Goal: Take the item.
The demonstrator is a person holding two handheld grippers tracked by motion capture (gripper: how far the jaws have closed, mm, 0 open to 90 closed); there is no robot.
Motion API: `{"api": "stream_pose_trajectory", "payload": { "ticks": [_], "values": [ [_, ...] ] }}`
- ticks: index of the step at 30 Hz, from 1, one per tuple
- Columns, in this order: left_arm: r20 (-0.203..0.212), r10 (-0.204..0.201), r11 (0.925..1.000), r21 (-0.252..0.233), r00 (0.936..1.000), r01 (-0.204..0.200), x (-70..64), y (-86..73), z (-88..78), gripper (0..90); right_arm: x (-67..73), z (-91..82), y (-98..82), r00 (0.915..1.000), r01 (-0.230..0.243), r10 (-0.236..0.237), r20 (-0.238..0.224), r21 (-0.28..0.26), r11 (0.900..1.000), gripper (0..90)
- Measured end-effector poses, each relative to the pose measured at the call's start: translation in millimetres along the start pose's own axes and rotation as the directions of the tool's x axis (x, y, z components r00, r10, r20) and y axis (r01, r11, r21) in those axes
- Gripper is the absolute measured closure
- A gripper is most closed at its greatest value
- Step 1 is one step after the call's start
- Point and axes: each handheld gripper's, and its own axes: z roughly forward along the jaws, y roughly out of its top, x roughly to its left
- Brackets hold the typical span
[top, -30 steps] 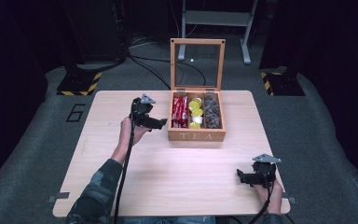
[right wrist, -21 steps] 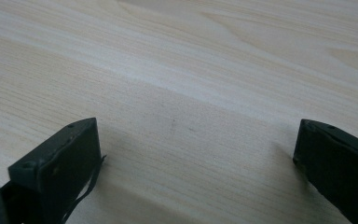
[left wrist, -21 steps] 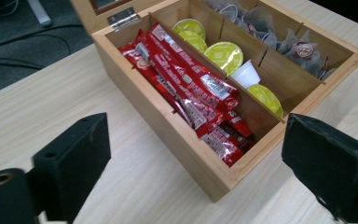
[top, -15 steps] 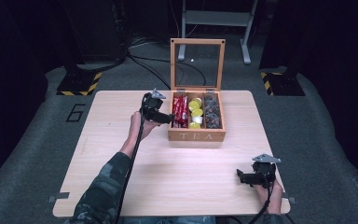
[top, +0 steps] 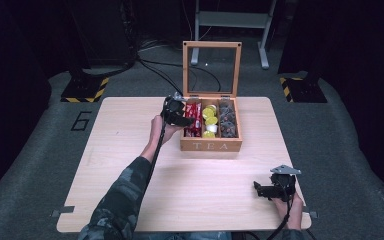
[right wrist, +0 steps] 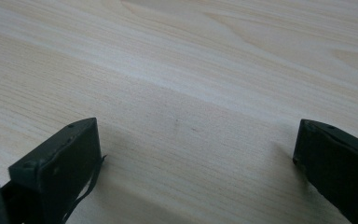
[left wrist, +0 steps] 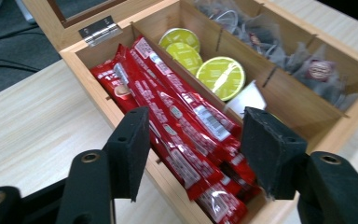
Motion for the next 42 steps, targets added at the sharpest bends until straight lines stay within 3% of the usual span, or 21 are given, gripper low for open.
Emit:
{"api": "stream_pose_trajectory", "payload": {
  "ticks": [12, 14, 22, 27, 38, 42],
  "values": [
    [-0.05, -0.021, 0.9987, 0.045, 0.9985, 0.024, 2.2, 3.8, 26.6, 54.1, 0.0, 0.0, 0.0, 1.0, 0.001, -0.001, -0.001, 0.0, 1.0, 0.0],
    [-0.039, -0.038, 0.9981, 0.047, 0.9985, 0.04, 4.3, 4.2, 29.5, 55.6, 0.0, 0.0, 0.0, 1.0, 0.001, -0.001, -0.001, -0.001, 1.0, 0.0],
    [-0.051, -0.021, 0.996, 0.086, 0.9985, 0.026, 6.3, 2.4, 37.8, 61.4, -0.1, 0.0, 0.0, 1.0, 0.002, -0.002, 0.0, 0.0, 1.0, 0.0],
    [-0.058, -0.03, 0.9967, 0.074, 0.9979, 0.034, 3.4, 2.6, 40.1, 67.2, 0.0, 0.0, 0.0, 1.0, 0.001, -0.001, 0.0, 0.0, 1.0, 0.0],
    [-0.097, -0.043, 0.9921, 0.114, 0.9944, 0.054, 1.1, 1.7, 47.0, 64.5, 0.0, 0.0, 0.0, 1.0, 0.001, -0.001, -0.001, 0.0, 1.0, 0.0],
    [-0.131, -0.041, 0.9915, 0.117, 0.9905, 0.057, -2.9, 3.0, 49.5, 64.3, 0.0, 0.1, 0.0, 1.0, 0.001, -0.001, -0.001, -0.001, 1.0, 0.0]
  ]
}}
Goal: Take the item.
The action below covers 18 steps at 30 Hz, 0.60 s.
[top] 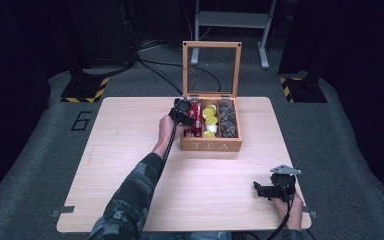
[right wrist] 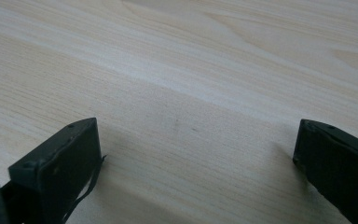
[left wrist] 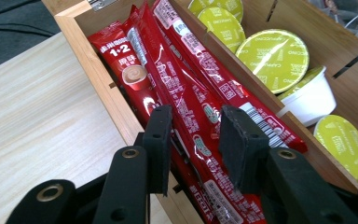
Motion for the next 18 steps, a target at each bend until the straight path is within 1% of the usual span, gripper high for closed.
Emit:
{"api": "stream_pose_trajectory", "payload": {
  "ticks": [4, 5, 6, 7, 9, 13, 15, 18],
  "values": [
    [-0.015, -0.014, 0.9999, 0.006, 0.9998, 0.014, -0.3, 0.3, 0.7, 70.0, 0.0, 0.0, 0.0, 1.0, 0.0, 0.0, 0.001, 0.0, 1.0, 0.0],
    [-0.015, -0.02, 0.9997, 0.013, 0.9997, 0.02, -0.4, 0.7, 0.9, 71.0, 0.0, 0.0, 0.0, 1.0, 0.0, 0.0, 0.0, 0.0, 1.0, 0.0],
    [-0.003, -0.022, 0.9994, 0.027, 0.9998, 0.022, 0.2, 1.5, 0.2, 73.5, 0.0, 0.0, 0.0, 1.0, 0.0, 0.0, 0.0, 0.0, 1.0, 0.1],
    [0.003, -0.028, 0.9993, 0.026, 0.9996, 0.028, 0.4, 1.9, 0.6, 76.4, 0.0, 0.0, 0.0, 1.0, 0.0, 0.0, 0.0, 0.0, 1.0, 0.0],
    [0.002, -0.026, 0.9991, 0.034, 0.9997, 0.026, -0.3, 3.1, 0.4, 79.2, 0.2, 0.1, 0.1, 1.0, -0.003, 0.003, 0.001, -0.002, 1.0, 0.0],
    [0.006, -0.032, 0.9991, 0.027, 0.9995, 0.032, -0.8, 3.5, -0.3, 84.2, 0.2, 0.0, 0.0, 1.0, -0.003, 0.003, 0.001, -0.001, 1.0, 0.0],
    [0.013, -0.042, 0.9989, 0.021, 0.999, 0.042, -1.2, 3.4, -0.5, 85.2, 0.2, 0.0, 0.0, 1.0, -0.003, 0.003, 0.001, -0.002, 1.0, 0.0],
    [0.021, -0.046, 0.9989, 0.013, 0.9987, 0.046, 0.0, 3.0, -1.7, 86.2, 0.3, 0.0, 0.0, 1.0, -0.003, 0.003, 0.001, -0.002, 1.0, 0.0]
  ]
}}
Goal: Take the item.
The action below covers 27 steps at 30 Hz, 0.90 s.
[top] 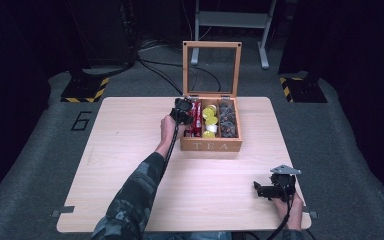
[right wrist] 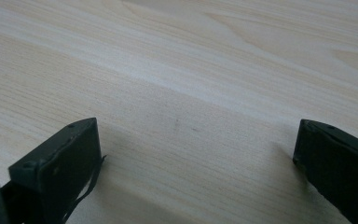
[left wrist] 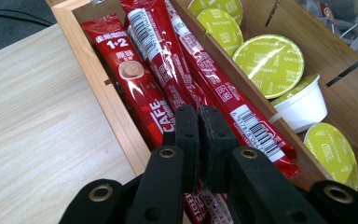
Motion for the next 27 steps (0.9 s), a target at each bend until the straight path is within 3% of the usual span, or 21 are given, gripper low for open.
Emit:
{"api": "stream_pose_trajectory", "payload": {
  "ticks": [12, 27],
  "values": [
    [0.03, -0.025, 0.9986, -0.047, 0.9992, 0.026, 3.0, -2.2, -9.3, 87.8, -0.2, -0.1, 0.0, 1.0, 0.003, -0.003, 0.0, 0.001, 1.0, 0.0],
    [0.053, -0.014, 0.9958, -0.089, 0.9985, 0.019, 11.6, -2.6, -32.9, 87.9, -0.1, -0.1, 0.0, 1.0, 0.003, -0.003, 0.0, 0.001, 1.0, 0.0]
  ]
}}
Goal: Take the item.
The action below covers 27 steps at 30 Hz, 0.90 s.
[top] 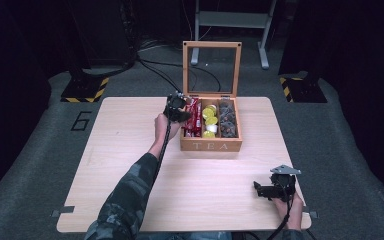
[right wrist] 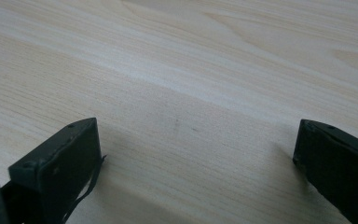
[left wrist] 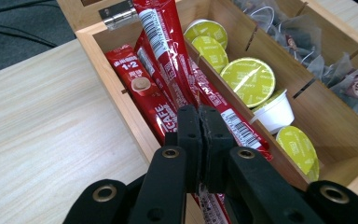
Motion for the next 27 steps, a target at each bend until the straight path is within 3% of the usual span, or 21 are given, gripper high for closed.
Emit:
{"api": "stream_pose_trajectory", "payload": {
  "ticks": [27],
  "values": [
    [0.031, 0.038, 0.9957, -0.086, 0.9988, -0.035, -2.0, -1.2, -45.8, 87.8, 0.0, 0.0, 0.0, 1.0, 0.0, 0.0, 0.001, 0.001, 1.0, 0.0]
  ]
}}
